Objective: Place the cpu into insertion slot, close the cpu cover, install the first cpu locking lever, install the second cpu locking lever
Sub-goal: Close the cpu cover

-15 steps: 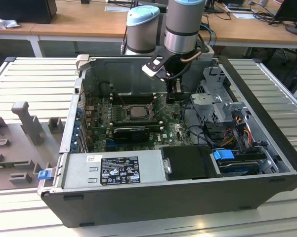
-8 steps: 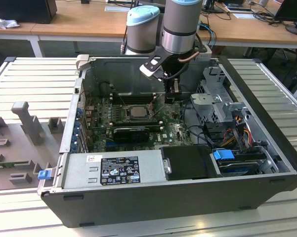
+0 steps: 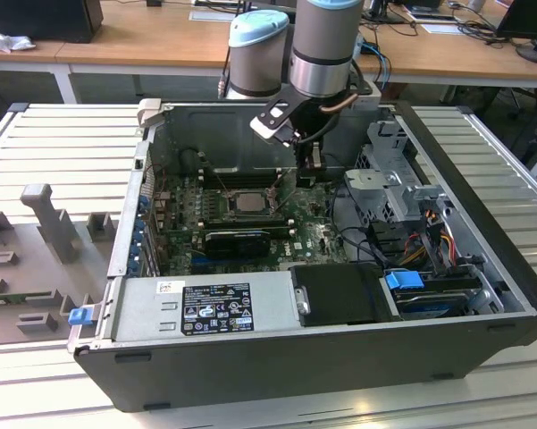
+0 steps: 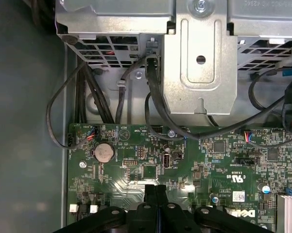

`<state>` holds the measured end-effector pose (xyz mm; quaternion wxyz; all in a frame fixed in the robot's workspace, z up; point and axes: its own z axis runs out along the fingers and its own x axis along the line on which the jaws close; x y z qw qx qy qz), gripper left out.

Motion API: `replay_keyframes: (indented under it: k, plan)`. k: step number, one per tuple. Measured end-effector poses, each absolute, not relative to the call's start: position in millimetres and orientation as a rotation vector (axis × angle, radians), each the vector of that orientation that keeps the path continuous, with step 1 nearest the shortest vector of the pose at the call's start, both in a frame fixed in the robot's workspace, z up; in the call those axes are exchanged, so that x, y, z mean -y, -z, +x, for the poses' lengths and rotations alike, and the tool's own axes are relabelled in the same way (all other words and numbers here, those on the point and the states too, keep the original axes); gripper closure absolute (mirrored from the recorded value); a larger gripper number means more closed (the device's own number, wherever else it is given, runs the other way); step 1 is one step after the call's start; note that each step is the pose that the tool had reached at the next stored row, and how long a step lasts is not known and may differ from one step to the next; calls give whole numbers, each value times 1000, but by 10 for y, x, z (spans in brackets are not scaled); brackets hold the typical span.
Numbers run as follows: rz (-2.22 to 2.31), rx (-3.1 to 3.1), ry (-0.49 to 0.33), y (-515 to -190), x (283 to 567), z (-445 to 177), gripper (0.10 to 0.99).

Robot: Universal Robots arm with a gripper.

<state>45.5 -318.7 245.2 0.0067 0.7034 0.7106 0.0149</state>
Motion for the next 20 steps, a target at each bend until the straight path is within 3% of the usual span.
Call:
replay_keyframes:
  k: [20]
  plan:
    - [2201,-2223,-47,-2452,3187,385,980]
